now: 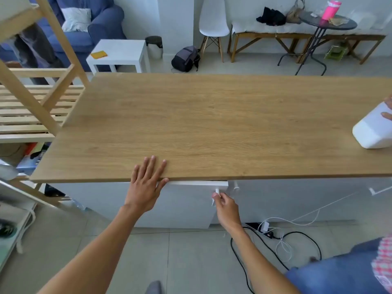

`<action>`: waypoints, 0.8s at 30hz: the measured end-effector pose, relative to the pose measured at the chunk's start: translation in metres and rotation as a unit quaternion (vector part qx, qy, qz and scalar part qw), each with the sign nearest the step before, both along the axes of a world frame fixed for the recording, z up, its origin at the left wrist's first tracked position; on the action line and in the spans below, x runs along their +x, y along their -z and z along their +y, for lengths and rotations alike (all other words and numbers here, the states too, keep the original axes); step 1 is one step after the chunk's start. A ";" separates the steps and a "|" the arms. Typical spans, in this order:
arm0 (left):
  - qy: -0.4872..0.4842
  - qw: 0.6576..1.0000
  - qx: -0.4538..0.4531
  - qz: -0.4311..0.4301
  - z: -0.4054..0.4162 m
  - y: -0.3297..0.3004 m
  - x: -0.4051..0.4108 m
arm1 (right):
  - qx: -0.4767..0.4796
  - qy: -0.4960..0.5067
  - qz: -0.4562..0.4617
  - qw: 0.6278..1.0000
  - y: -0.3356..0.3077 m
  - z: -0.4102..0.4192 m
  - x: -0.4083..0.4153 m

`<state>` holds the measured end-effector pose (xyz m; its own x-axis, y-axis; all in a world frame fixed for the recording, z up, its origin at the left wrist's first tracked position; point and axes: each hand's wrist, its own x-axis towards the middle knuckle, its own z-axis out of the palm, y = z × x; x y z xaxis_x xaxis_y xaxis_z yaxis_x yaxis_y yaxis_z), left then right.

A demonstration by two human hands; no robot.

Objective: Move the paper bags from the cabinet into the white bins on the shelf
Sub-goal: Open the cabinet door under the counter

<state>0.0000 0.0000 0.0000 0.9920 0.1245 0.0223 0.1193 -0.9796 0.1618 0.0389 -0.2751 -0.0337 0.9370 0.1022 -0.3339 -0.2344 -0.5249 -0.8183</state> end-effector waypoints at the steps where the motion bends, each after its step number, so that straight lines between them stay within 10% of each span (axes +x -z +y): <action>1: -0.005 1.000 -0.005 0.003 -0.002 -0.002 -0.001 | 0.007 0.003 -0.004 1.000 0.000 -0.001 -0.005; 18: 0.013 0.999 -0.012 0.033 0.034 0.006 -0.092 | 0.042 0.171 -0.022 0.984 0.004 0.005 -0.117; 24: 0.026 0.997 -0.069 0.023 0.037 0.004 -0.095 | -0.115 0.160 -0.305 0.932 -0.016 0.028 -0.135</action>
<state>-0.0947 0.0375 -0.0037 0.9968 0.0708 -0.0369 0.0785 -0.9533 0.2915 -0.0958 -0.2474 -0.0177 0.9299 -0.2233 0.2921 0.0633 -0.6854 -0.7254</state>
